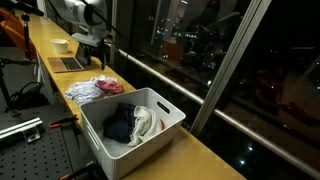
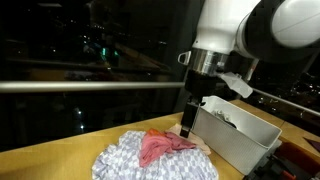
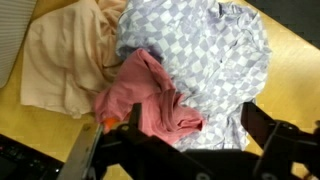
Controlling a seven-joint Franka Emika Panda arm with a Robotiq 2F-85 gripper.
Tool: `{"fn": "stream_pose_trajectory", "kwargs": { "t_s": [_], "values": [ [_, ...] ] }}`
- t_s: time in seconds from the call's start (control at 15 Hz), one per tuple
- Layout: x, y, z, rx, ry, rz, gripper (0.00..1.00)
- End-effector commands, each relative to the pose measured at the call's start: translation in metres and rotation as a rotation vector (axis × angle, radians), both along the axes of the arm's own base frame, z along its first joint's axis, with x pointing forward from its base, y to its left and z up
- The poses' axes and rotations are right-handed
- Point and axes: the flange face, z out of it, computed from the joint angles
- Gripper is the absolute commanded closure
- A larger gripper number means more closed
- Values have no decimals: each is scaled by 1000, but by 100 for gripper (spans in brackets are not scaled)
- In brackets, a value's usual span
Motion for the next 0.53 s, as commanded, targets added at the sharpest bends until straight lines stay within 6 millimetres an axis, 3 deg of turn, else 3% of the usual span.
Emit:
{"fn": "stream_pose_trajectory", "kwargs": {
  "t_s": [0.0, 0.13, 0.47],
  "values": [
    [-2, 13, -25, -28, -7, 38, 0],
    [-3, 14, -43, -90, -13, 75, 0],
    [0, 15, -67, -203, -47, 143, 0]
  ]
}}
